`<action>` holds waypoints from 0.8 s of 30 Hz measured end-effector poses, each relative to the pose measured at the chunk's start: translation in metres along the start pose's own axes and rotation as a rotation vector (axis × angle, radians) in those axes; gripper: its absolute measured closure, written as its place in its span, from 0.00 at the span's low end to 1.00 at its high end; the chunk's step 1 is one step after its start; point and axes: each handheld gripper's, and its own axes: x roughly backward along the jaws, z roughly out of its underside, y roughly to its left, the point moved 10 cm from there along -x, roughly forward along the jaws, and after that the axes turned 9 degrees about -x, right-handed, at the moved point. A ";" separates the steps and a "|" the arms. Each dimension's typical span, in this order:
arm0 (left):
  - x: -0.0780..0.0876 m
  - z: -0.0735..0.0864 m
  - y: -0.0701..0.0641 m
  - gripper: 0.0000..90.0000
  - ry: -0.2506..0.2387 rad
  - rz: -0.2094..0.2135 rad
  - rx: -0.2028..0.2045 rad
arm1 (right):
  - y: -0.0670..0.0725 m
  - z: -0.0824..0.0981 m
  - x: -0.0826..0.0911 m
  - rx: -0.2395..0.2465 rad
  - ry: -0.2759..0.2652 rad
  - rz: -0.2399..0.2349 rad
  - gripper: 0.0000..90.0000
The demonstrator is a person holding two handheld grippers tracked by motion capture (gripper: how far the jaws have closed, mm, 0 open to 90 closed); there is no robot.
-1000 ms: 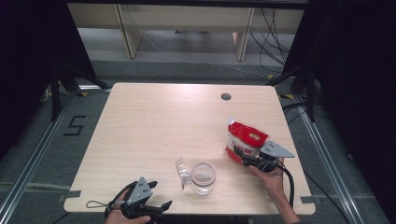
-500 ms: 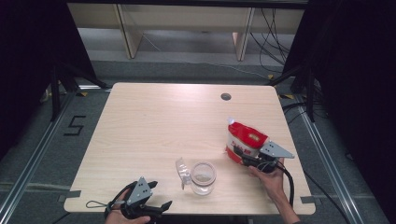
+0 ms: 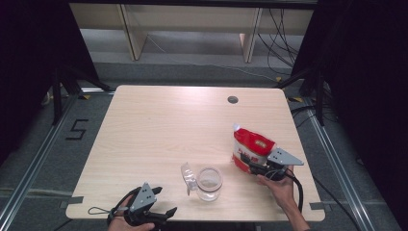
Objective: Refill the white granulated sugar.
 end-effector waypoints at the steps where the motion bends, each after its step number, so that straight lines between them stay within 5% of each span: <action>1: 0.000 -0.001 -0.001 0.19 -0.009 0.001 0.014 | 0.002 0.002 0.002 -0.023 0.021 -0.003 0.52; 6: 0.000 0.000 0.002 0.19 -0.004 -0.006 -0.010 | 0.003 0.000 0.007 -0.001 0.024 0.014 0.52; 11: 0.000 -0.002 0.000 0.19 -0.019 0.002 0.014 | 0.004 -0.002 0.010 0.012 0.009 0.018 0.53; 12: 0.001 -0.002 0.001 0.19 -0.015 0.001 0.001 | 0.006 -0.003 0.012 0.007 0.015 -0.016 0.53; 13: 0.001 -0.002 0.002 0.19 -0.017 0.001 -0.015 | 0.005 -0.005 0.012 0.037 0.012 0.004 0.53; 14: 0.002 0.001 0.004 0.19 0.013 -0.006 -0.034 | 0.006 -0.004 0.013 0.012 0.010 0.013 0.53; 24: 0.001 -0.002 0.002 0.19 -0.015 0.001 -0.008 | 0.020 -0.016 0.021 0.097 -0.014 -0.006 0.53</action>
